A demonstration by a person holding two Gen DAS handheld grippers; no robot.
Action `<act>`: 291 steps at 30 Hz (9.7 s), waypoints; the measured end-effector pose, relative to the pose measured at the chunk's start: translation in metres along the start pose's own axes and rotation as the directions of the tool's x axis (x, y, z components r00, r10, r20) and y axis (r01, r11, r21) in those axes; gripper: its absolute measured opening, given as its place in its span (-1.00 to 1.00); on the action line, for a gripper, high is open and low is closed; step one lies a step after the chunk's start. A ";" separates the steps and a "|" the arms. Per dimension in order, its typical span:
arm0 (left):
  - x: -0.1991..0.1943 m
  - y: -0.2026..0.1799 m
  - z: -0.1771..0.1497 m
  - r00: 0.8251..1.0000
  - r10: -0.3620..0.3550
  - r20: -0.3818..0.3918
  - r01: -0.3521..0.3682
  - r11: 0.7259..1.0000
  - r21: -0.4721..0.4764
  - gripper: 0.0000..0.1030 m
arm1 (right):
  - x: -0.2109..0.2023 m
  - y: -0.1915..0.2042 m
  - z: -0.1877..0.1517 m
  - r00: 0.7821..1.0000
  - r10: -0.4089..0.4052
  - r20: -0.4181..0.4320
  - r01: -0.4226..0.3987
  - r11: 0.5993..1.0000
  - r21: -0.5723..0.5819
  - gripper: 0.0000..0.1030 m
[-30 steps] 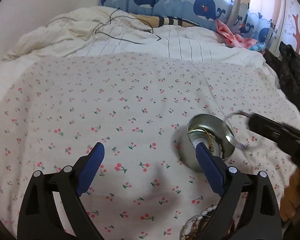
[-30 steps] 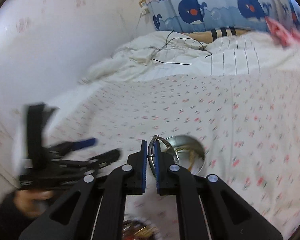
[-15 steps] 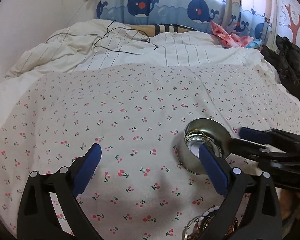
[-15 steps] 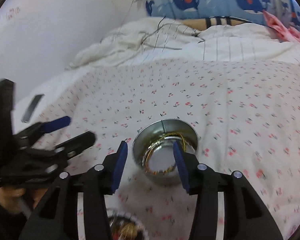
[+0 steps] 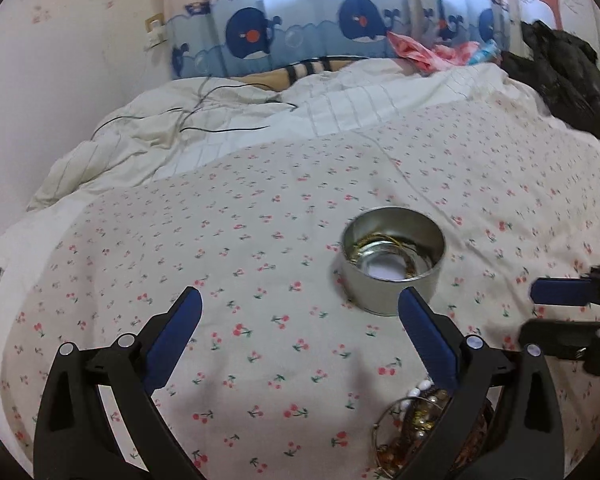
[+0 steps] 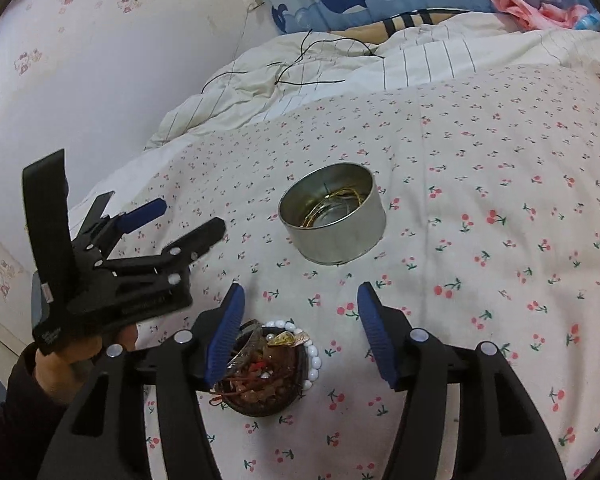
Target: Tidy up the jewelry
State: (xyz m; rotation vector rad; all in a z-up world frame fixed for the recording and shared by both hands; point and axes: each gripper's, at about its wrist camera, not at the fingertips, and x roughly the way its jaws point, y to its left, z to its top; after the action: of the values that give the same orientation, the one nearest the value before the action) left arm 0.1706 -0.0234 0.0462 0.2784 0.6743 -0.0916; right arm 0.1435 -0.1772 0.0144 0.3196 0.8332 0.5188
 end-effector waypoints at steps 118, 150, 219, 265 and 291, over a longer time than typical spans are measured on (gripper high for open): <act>0.014 0.038 0.020 0.682 -0.717 -0.146 0.647 0.684 -0.336 -0.97 | -0.024 -0.021 0.014 0.993 0.050 0.104 -0.057 0.996 0.063 -0.89; 0.031 -0.032 0.005 0.827 -0.463 -0.320 0.463 0.883 -0.081 -0.96 | -0.053 -0.039 0.019 0.980 0.048 0.191 -0.076 0.987 0.144 -0.88; 0.040 0.012 -0.052 0.697 -0.602 -0.389 0.520 0.798 -0.305 0.20 | 0.040 0.007 -0.016 0.964 -0.173 -0.200 0.132 0.970 -0.204 -0.56; 0.041 0.119 -0.037 0.764 -0.636 -0.113 0.480 0.677 -0.558 -0.83 | 0.076 0.043 -0.028 0.961 -0.041 -0.273 -0.014 0.981 -0.196 -0.35; 0.047 0.111 -0.037 0.752 -0.644 -0.139 0.485 0.684 -0.544 -0.82 | 0.035 0.003 0.002 0.924 0.362 -0.125 -0.336 0.923 0.187 -0.81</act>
State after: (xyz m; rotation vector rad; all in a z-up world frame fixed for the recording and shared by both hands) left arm 0.2038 0.0935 0.0136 -0.4315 1.0735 -0.4899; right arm 0.1637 -0.1552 -0.0049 0.5909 0.9809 0.8213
